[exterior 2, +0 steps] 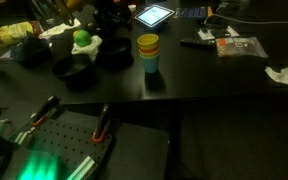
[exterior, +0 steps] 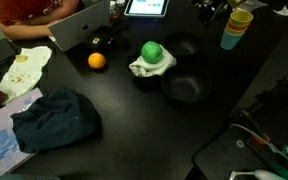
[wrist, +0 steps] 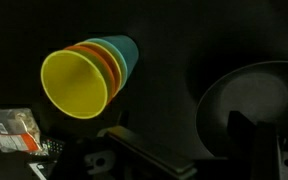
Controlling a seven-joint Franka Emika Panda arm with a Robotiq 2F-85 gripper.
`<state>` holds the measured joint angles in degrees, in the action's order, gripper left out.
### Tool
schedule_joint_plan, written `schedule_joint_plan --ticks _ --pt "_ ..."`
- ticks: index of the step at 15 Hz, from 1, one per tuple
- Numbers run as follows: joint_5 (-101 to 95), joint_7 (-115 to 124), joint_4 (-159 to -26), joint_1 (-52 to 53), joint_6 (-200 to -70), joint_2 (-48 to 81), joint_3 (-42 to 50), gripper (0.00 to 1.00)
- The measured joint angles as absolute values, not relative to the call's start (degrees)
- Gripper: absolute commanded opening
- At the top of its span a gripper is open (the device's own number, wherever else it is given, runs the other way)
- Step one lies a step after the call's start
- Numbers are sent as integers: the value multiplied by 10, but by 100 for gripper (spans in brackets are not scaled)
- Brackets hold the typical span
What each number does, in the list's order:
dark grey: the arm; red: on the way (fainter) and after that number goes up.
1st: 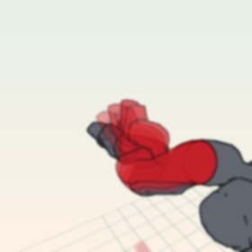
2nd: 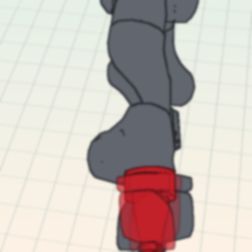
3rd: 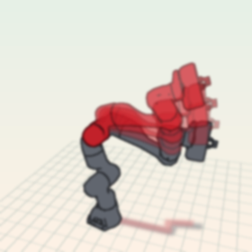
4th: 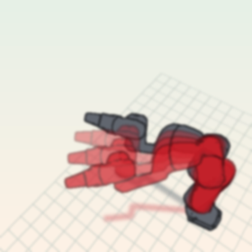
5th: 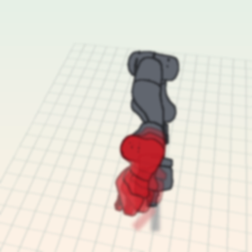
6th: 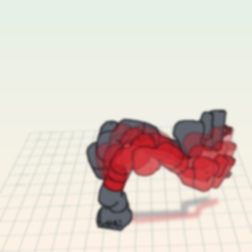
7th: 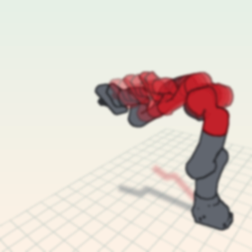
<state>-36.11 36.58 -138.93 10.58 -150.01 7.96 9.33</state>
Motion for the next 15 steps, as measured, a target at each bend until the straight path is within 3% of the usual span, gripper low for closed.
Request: schedule_joint_plan --ticks 15 --pt "-294 357 -1331 24 -1461 125 95 100"
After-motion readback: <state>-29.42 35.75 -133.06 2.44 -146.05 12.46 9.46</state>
